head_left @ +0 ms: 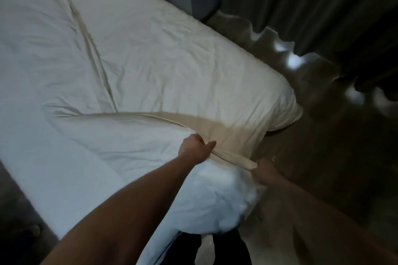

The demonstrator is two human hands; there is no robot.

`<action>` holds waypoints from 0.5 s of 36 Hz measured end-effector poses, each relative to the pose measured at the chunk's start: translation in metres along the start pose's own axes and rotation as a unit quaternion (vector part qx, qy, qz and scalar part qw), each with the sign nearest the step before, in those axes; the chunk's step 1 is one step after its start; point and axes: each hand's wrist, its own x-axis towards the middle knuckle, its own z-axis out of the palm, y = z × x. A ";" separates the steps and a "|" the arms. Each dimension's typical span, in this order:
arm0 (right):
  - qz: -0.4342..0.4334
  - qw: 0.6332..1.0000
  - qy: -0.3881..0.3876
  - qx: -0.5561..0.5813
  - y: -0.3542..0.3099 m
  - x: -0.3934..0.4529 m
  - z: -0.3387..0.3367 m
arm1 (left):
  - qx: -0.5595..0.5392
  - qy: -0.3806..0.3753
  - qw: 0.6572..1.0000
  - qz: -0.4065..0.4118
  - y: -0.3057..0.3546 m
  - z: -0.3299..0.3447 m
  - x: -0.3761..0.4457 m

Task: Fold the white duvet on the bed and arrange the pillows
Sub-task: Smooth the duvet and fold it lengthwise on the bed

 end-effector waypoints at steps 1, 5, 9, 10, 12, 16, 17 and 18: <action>0.002 1.000 -0.008 0.001 0.001 0.009 0.003 | 0.021 -0.030 0.999 0.010 -0.002 0.004 0.007; 0.014 0.999 -0.037 0.015 -0.002 0.036 0.010 | 0.108 -0.137 0.983 0.052 -0.016 0.005 0.023; 0.000 0.999 -0.025 -0.026 -0.018 0.044 0.006 | 0.096 -0.071 0.990 0.077 -0.032 -0.032 0.037; -0.016 1.000 -0.022 -0.010 -0.026 0.046 0.004 | 0.081 -0.037 0.993 0.071 -0.036 -0.047 0.043; -0.064 0.997 -0.001 0.030 -0.045 0.054 0.002 | 0.068 0.031 0.996 0.058 -0.045 -0.082 0.057; -0.157 0.980 0.065 0.103 -0.101 0.076 -0.003 | 0.109 0.130 0.985 0.025 -0.076 -0.155 0.095; -0.171 0.975 0.076 0.118 -0.117 0.082 -0.003 | 0.121 0.148 0.981 0.011 -0.085 -0.170 0.106; -0.186 0.970 0.085 0.133 -0.133 0.088 -0.003 | 0.126 0.165 0.978 -0.007 -0.096 -0.183 0.119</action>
